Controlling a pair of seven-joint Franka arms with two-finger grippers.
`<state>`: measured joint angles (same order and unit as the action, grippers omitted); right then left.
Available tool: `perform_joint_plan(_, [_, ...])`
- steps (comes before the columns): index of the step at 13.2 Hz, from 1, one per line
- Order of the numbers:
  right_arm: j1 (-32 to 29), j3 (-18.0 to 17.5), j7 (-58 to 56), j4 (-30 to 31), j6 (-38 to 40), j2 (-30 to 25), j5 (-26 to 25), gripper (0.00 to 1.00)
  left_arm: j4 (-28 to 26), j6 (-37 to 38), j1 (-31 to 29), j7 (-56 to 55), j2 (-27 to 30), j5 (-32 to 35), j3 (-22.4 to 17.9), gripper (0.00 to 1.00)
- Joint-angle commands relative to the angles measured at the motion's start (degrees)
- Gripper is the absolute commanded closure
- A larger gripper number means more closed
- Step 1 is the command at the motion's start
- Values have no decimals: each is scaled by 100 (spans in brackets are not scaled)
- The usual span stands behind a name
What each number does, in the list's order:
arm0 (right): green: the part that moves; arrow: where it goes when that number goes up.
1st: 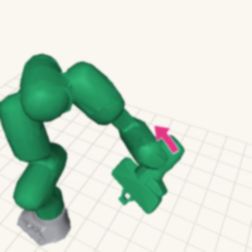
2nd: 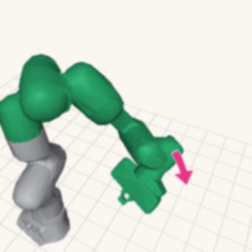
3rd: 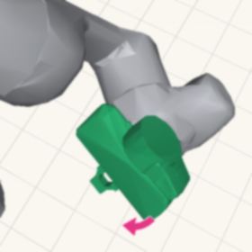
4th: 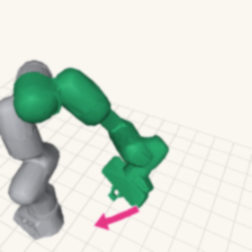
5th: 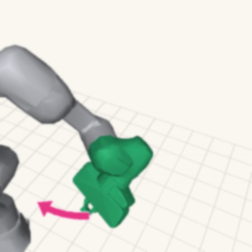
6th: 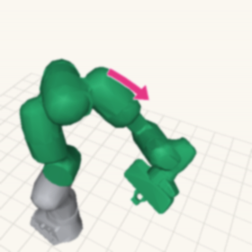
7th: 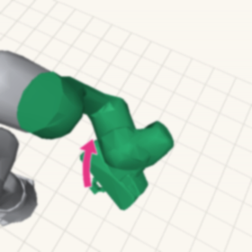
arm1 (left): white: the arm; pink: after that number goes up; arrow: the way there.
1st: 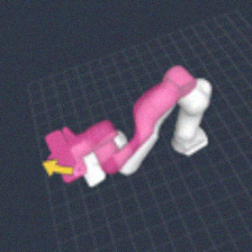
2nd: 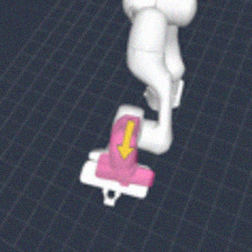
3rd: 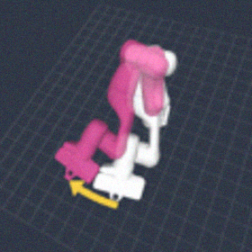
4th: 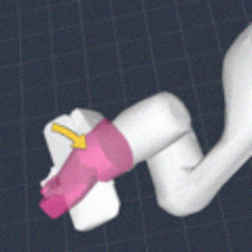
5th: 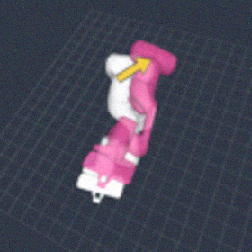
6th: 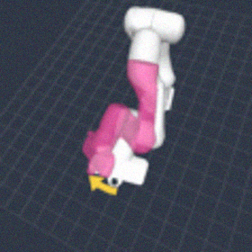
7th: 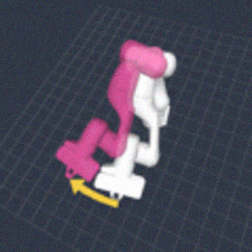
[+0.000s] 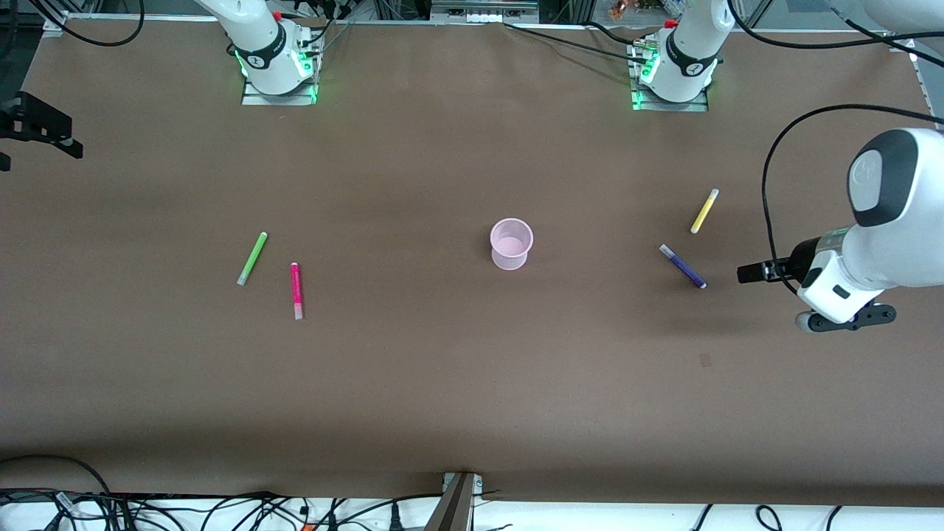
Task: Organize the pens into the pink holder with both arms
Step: 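Move the left gripper over the purple marker, then lower the left gripper and close it on the purple marker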
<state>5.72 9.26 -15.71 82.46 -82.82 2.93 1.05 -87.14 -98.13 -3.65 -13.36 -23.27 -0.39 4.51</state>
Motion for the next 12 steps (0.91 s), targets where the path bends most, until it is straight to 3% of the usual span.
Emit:
perform_joint_plan(1, [16, 6, -37, 16, -242, 357, 228, 0, -837, -635, -31, -831, 138, 92, 32, 0])
perform_joint_plan(7, [254, -12, -11, -10, -613, 542, 229, 0, -2358, -2436, -31, -2230, 138, 83, 58, 0])
perform_joint_plan(12, [332, -20, -46, -19, -955, 762, 457, 0, -2633, -2869, -40, -2442, -159, 83, 58, 0])
